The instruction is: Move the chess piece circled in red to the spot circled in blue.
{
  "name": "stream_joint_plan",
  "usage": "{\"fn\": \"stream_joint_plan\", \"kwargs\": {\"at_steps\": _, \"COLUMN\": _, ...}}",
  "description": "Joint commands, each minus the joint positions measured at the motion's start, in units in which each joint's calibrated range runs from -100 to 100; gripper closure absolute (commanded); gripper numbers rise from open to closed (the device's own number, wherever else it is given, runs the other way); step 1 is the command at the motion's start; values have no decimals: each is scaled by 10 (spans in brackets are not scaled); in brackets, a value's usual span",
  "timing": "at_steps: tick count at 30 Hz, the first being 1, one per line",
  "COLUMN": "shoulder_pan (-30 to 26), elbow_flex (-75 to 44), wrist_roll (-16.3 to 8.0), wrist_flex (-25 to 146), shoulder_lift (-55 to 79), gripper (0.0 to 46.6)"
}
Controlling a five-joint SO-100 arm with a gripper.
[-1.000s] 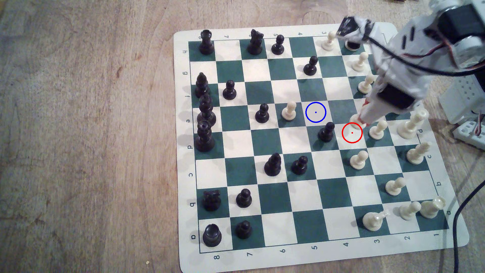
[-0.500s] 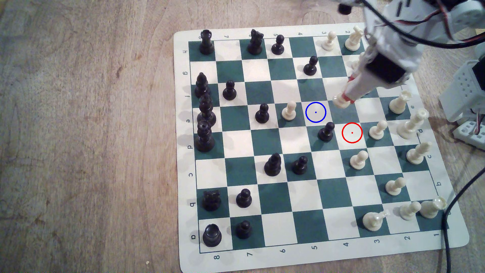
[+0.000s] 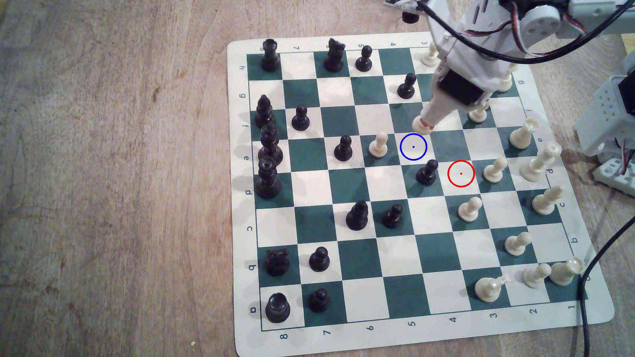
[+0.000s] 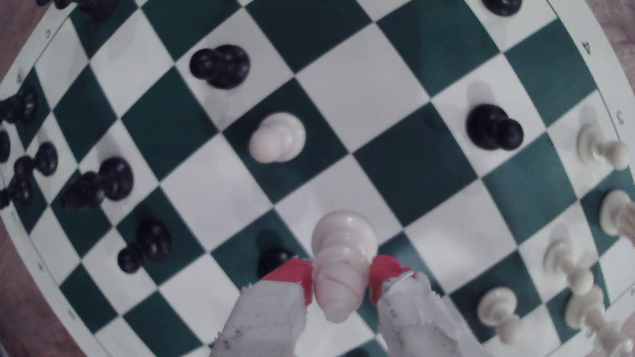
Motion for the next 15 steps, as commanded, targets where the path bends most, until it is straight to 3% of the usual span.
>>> {"fn": "stream_joint_plan", "kwargs": {"at_steps": 1, "shoulder_pan": -3, "elbow_flex": -43, "wrist_roll": 3, "wrist_flex": -9, "shoulder_lift": 14, "gripper": 464}}
{"fn": "stream_joint_plan", "kwargs": {"at_steps": 15, "shoulder_pan": -13, "elbow_flex": -49, "wrist_roll": 3, "wrist_flex": -29, "shoulder_lift": 51, "gripper": 464}}
